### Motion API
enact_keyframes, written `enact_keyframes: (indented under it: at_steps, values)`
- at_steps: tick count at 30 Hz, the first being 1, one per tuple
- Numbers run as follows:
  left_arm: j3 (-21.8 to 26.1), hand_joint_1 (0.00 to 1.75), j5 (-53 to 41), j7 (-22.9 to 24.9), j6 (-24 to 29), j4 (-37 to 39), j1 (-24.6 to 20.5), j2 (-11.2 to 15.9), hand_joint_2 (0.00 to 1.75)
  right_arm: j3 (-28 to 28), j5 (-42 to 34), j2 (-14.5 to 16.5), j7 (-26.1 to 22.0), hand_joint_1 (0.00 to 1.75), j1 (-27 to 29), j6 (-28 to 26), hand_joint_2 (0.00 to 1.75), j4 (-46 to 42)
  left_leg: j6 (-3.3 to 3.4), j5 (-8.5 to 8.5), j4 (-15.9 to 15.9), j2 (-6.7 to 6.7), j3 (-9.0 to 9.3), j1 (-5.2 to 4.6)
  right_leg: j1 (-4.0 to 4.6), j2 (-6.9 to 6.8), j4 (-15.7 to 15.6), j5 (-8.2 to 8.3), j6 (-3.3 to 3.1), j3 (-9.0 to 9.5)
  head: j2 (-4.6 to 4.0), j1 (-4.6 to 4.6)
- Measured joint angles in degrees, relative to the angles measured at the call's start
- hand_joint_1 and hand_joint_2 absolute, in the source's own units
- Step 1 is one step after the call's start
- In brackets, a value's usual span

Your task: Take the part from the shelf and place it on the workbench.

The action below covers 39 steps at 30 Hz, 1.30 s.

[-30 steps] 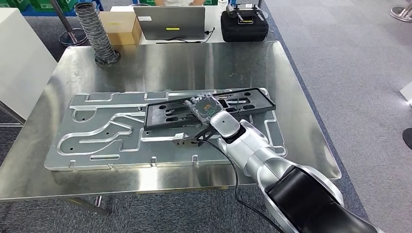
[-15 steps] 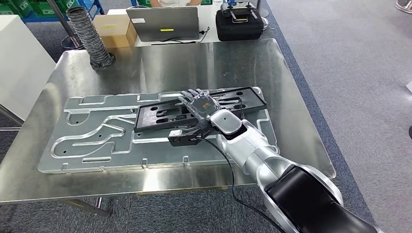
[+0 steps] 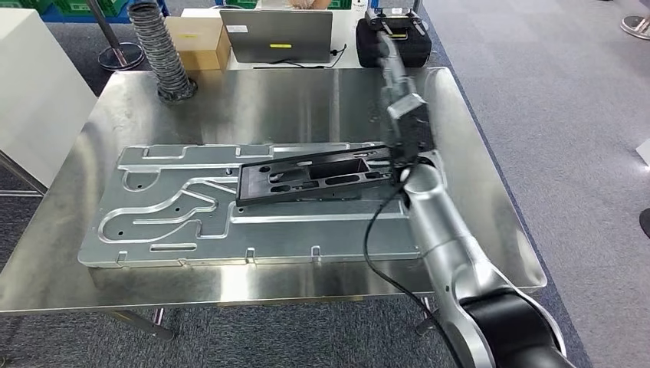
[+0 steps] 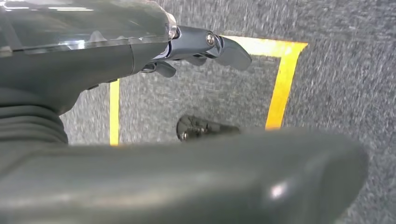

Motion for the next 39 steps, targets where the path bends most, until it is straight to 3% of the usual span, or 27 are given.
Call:
enact_keyframes:
  at_steps: [3,5,7,9,10,12,13,14,15,18,20,23,24,26,28,29,30,31,33,35,38,39]
  values:
    - [1.4,0.0,1.0,-1.8,-0.5,0.0,1.0,0.0,0.0,-3.9,3.0,-5.0,-0.5,0.0,6.1,-9.2,0.0,-10.0,-0.11,-0.32,0.1,-0.19,0.3,-0.36,0.39,-0.23,-11.9,5.37,-1.01,5.62,0.0,0.0]
    - [2.3,0.0,1.3,-2.5,-0.7,0.0,1.6,0.0,0.0,-7.2,6.6,-7.5,-0.6,0.0,10.8,-14.8,0.0,-16.1,-0.44,-0.6,0.1,-0.26,0.39,-0.54,0.73,-0.43,-15.6,6.3,-1.46,7.39,0.0,0.0]
    - [3.2,0.0,1.5,-2.7,-0.7,0.0,2.1,0.1,0.0,-10.6,11.1,-9.5,-0.7,0.0,16.3,-18.8,0.0,-21.7,-0.92,-0.72,0.1,-0.29,0.54,-0.63,0.69,-0.48,-15.8,6.47,-1.77,7.53,0.0,0.0]
    - [4.1,0.0,1.7,-2.7,-0.6,0.0,2.4,0.2,0.0,-13.7,15.9,-10.9,-0.3,0.0,21.9,-21.6,0.0,-26.9,-1.48,-2.24,1.5,-0.06,0.24,-0.63,0.35,-0.62,-16.2,6.77,-2.27,7.69,0.0,0.0]
    - [4.4,0.0,1.8,-2.7,-0.6,0.0,2.5,0.3,0.0,-15.2,18.0,-11.4,-0.1,0.0,24.7,-22.7,0.0,-29.2,-1.78,-4.09,3.9,0.11,-0.55,-0.58,0.2,-0.71,-16.3,6.86,-2.45,7.71,0.0,0.0]
    - [5.0,0.0,1.7,-2.7,-0.4,0.0,2.5,0.3,0.0,-18.0,21.0,-11.9,0.4,0.0,29.7,-24.4,0.0,-32.5,-2.31,-8.64,11.5,0.36,-3.3,-0.36,0.15,-0.83,-16.3,6.96,-2.65,7.54,0.0,0.0]
    - [5.3,0.0,1.7,-2.7,-0.4,0.0,2.5,0.3,0.0,-19.2,22.2,-12.2,0.6,0.0,31.8,-25.1,0.0,-33.8,-2.49,-10.26,15.1,0.4,-4.53,-0.28,0.15,-0.88,-16.3,7.03,-2.67,7.38,0.0,0.0]
    - [5.5,0.0,1.6,-2.7,-0.3,0.0,2.6,0.3,0.0,-20.2,23.0,-12.4,0.9,0.0,33.4,-25.7,0.0,-34.8,-2.56,-10.78,16.7,0.41,-4.89,-0.27,0.15,-0.9,-16.2,7.13,-2.69,7.2,0.0,0.0]
    - [5.7,0.0,1.6,-2.7,-0.3,0.0,2.6,0.3,0.0,-21.2,23.6,-12.6,1.0,0.0,34.7,-26.1,0.0,-35.7,-2.53,-10.18,16.0,0.41,-4.07,-0.26,0.15,-0.88,-16.2,7.25,-2.67,7.03,0.0,0.0]
    - [5.9,0.0,1.4,-2.7,-0.2,0.0,2.4,0.4,0.0,-23.0,24.8,-13.1,1.8,0.0,36.8,-26.5,0.0,-37.7,-1.78,-5.65,3.9,0.4,3.27,-0.45,0.24,-0.61,-16.0,7.77,-2.33,6.77,0.0,0.0]
    - [6.0,0.0,1.2,-2.8,-0.2,0.0,2.1,0.5,0.0,-24.0,26.3,-13.3,2.7,0.0,37.7,-27.0,0.0,-38.7,-1.1,-4.44,-0.8,0.37,5.79,-0.8,0.26,-0.46,-16.0,8.23,-1.75,6.69,0.0,0.01]
    - [6.1,0.0,1.1,-3.2,-0.3,0.0,2.1,0.5,0.0,-25.9,28.3,-13.4,3.5,0.0,39.8,-28.2,0.0,-40.0,-0.14,-3.37,-1.3,0.35,5.42,-0.93,0.05,-0.42,-16.0,8.68,-0.66,6.55,0.0,0.01]
    - [6.3,0.0,1.1,-3.3,-0.3,0.0,2.2,0.5,0.0,-26.5,28.8,-13.5,3.7,0.0,40.3,-28.6,0.0,-40.3,0.22,-2.79,-1.6,0.43,5.17,-0.83,-0.03,-0.36,-15.3,7.75,-0.35,6.17,0.0,0.01]
    - [6.5,0.0,0.9,-3.6,-0.5,0.0,2.1,0.5,0.0,-27.6,30.0,-13.7,4.0,0.0,40.9,-29.4,0.0,-40.7,0.72,-1.56,-1.9,0.71,4.17,-0.64,-0.28,-0.22,-10.5,3.12,0.13,4.3,0.0,0.01]
    - [6.8,0.0,0.7,-3.7,-0.5,0.0,2.1,0.4,0.0,-28.4,31.6,-13.8,4.4,0.0,41.4,-30.6,0.0,-40.9,0.88,-0.54,-1.7,0.88,2.62,-0.67,-0.46,-0.23,-2.8,-1.95,0.6,2.05,0.0,0.02]
    - [6.9,0.0,0.7,-3.7,-0.5,0.0,2.1,0.4,0.0,-28.7,32.4,-13.8,4.6,0.0,41.6,-31.3,0.0,-41.0,0.83,-0.06,-1.6,0.94,1.81,-0.65,-0.56,-0.24,-0.2,-2.96,0.81,1.76,0.0,0.02]
    - [6.9,0.0,0.7,-3.7,-0.5,0.0,2.1,0.4,0.0,-29.0,33.1,-13.8,4.9,0.0,41.8,-31.8,0.0,-41.2,0.71,0.36,-1.4,0.97,1.0,-0.62,-0.67,-0.24,0.4,-2.75,0.98,2.46,0.0,0.01]
    - [7.0,0.0,0.7,-3.7,-0.5,0.0,2.1,0.4,0.0,-29.3,33.6,-13.8,5.2,0.0,41.9,-32.3,0.0,-41.5,0.55,0.72,-1.0,0.98,0.23,-0.55,-0.81,-0.26,-1.2,-1.6,1.11,4.29,0.0,0.01]
    - [7.1,0.0,0.6,-3.8,-0.5,0.0,2.1,0.3,0.0,-29.8,34.4,-13.9,5.8,0.0,42.1,-33.1,0.0,-42.3,0.11,1.23,-0.2,0.95,-1.13,-0.5,-1.08,-0.25,-9.2,0.44,1.26,10.18,0.0,0.01]
    - [7.2,0.0,0.5,-3.8,-0.4,0.0,2.1,0.3,0.0,-30.3,34.8,-14.0,6.5,0.0,42.6,-33.6,0.0,-43.0,-0.55,1.74,0.5,0.82,-1.89,-0.57,-0.94,-0.03,-14.9,0.78,0.54,13.83,0.0,-0.01]
    - [7.4,0.0,0.2,-3.8,-0.4,0.0,2.2,0.4,0.0,-30.9,35.3,-14.1,7.9,0.0,43.6,-33.9,0.0,-43.4,-1.74,2.68,0.6,0.6,-2.39,-0.54,-0.68,0.07,-15.7,1.31,-1.11,13.38,0.0,-0.01]
    - [7.4,0.0,0.1,-3.8,-0.4,0.0,2.3,0.4,0.0,-31.2,35.7,-14.0,8.5,0.0,43.9,-33.9,0.0,-43.3,-2.09,2.05,1.1,0.58,-2.86,-0.48,-0.72,-0.01,-15.7,1.87,-1.65,12.8,0.0,0.0]
